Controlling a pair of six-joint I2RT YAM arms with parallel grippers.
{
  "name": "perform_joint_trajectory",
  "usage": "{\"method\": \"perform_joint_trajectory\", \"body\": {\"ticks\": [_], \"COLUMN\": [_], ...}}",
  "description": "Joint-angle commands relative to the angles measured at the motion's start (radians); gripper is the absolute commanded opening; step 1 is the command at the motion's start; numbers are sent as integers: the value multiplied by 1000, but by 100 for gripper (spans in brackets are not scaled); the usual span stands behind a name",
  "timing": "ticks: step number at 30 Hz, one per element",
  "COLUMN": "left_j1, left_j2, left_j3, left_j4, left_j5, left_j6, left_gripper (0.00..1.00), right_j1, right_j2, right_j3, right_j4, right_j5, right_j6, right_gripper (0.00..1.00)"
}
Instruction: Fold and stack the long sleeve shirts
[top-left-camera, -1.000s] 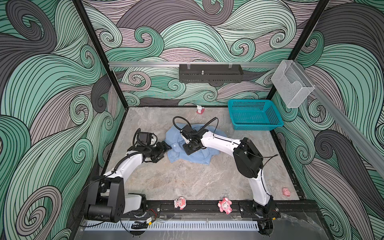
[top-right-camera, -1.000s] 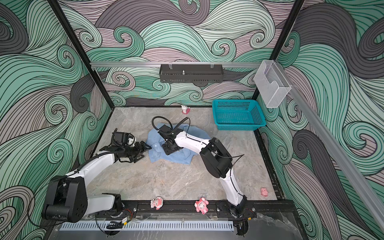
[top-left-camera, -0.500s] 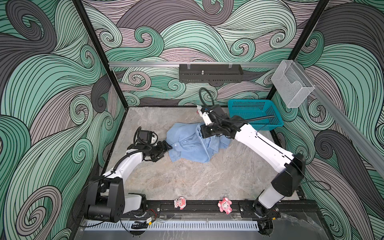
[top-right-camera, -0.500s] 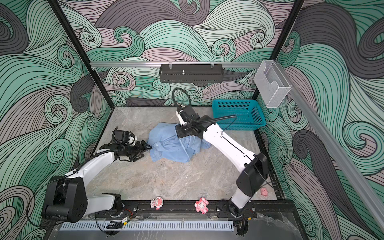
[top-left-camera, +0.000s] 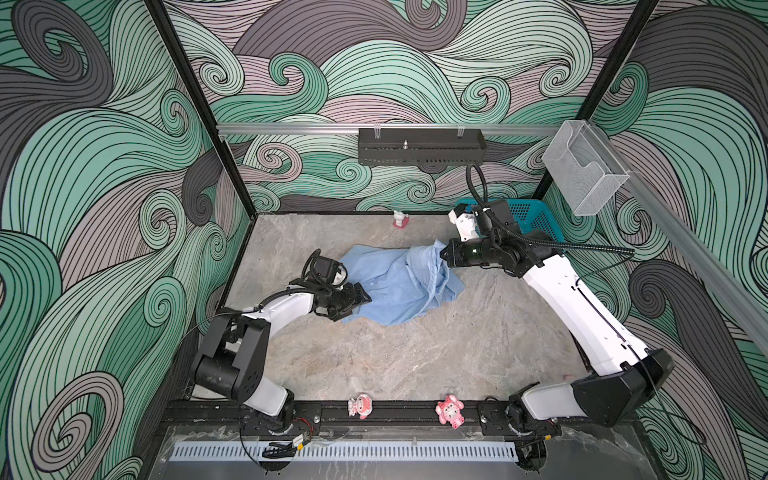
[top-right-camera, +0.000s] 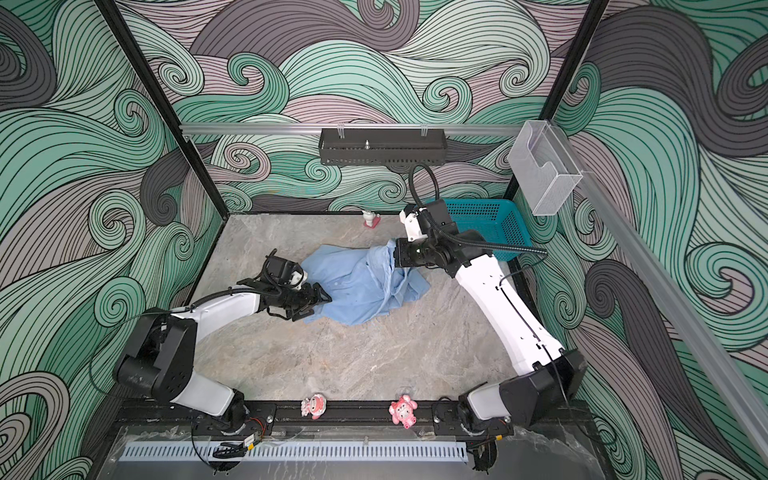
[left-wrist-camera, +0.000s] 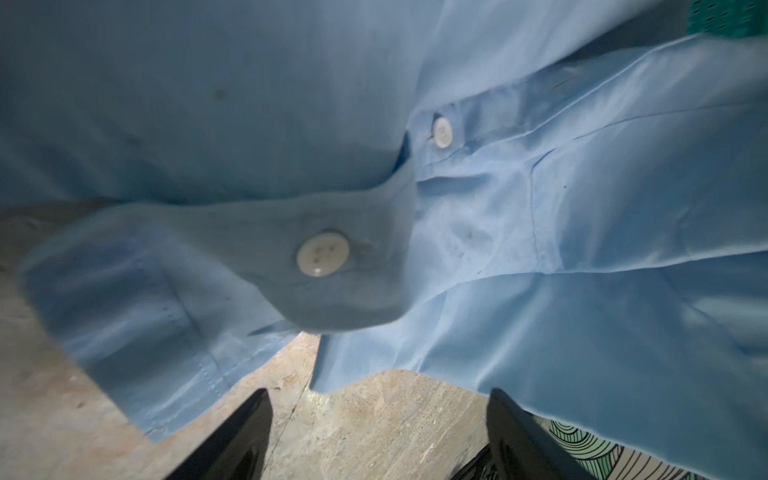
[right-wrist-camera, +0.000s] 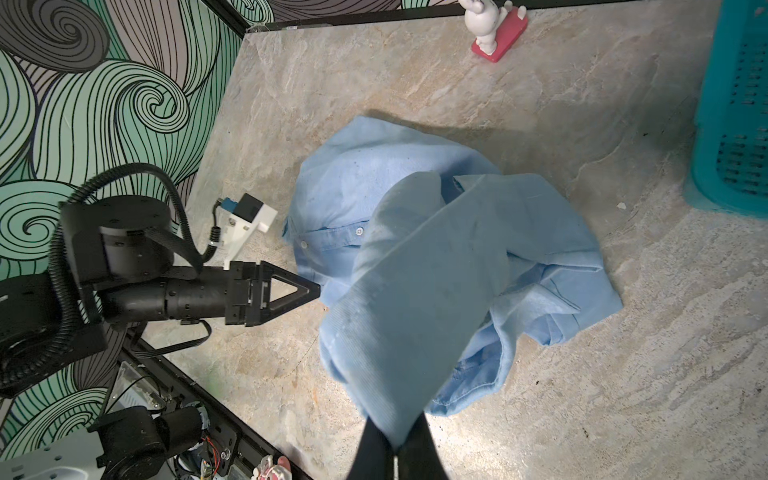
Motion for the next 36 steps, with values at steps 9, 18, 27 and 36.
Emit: {"method": "perform_joint_trajectory", "body": {"ticks": [9, 18, 27, 36], "left_j1": [11, 54, 223, 398], "left_j2": [36, 194, 123, 87], "left_j3": [87, 198, 392, 626], "left_j4": [12, -10, -158, -301], "left_j5": [-188, -179, -121, -72], "left_j6": [-55, -19, 112, 184], "left_gripper": [84, 55, 0, 4], "right_j1": [-33, -72, -123, -167], "right_j2": [-65, -94, -88, -25], "right_j3": [-27, -32, 1, 56], "right_j4": [-20, -33, -30, 7], "right_j5": [-48, -79, -74, -48], "right_j6": [-5, -11, -73, -35], "right_gripper": [0, 0, 0, 0]}}
